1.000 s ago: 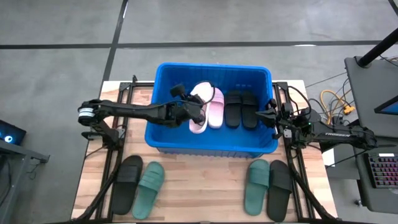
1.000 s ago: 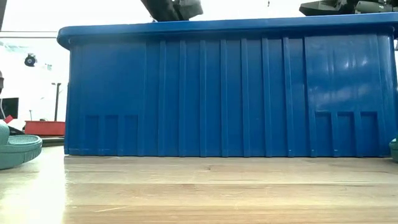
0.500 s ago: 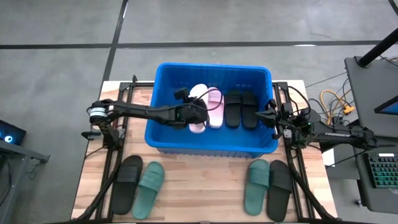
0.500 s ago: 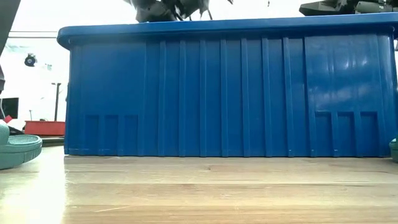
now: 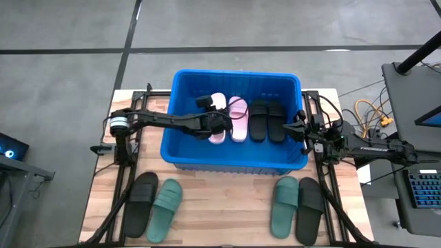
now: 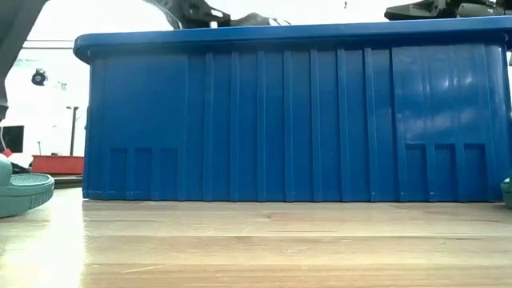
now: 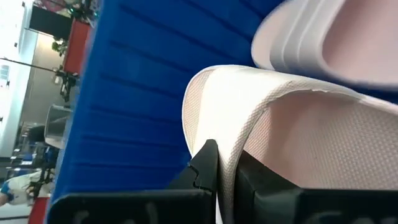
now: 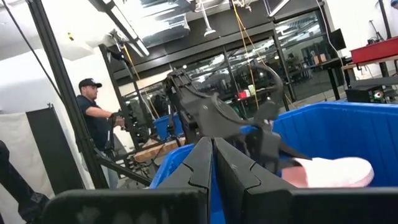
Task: Pick and place slides into bin
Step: Put the left pink slide into the blue bin
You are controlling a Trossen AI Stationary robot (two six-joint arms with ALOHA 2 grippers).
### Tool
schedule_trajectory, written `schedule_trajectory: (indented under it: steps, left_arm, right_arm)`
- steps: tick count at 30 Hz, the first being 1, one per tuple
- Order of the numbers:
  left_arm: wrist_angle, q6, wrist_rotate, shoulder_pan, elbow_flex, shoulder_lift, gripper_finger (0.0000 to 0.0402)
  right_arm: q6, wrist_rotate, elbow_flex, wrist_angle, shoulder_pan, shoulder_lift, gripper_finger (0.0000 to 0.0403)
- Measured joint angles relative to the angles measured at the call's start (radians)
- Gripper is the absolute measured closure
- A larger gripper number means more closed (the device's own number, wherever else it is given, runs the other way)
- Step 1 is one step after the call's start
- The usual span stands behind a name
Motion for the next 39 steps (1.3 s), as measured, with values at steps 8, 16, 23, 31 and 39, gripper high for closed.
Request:
schedule_trajectory:
  steps: [8,16,23,31,39]
  left_arm:
    - [0.047,0.002,0.001,0.02,0.004,0.076,0.0401]
    - [0.073,0.023,0.043,0.034,0.001,0.095,0.0401]
    - [0.15,0.068,0.107,0.065,0.0,0.114,0.0401]
    - [0.178,0.134,0.088,0.089,-0.001,0.134,0.0401]
    - [0.178,0.14,0.133,0.109,0.0,0.134,0.0401]
  right_arm:
    - [0.0,0.0,0.0,0.0,0.0,0.0,0.0394]
    - [0.003,0.0,0.0,0.0,0.0,0.0,0.0394]
    - [0.003,0.001,0.0,0.001,0.0,0.0,0.0394]
    - [0.008,0.001,0.0,0.003,0.0,0.0,0.0394]
    - [0.007,0.008,0.0,0.003,0.0,0.0,0.0394]
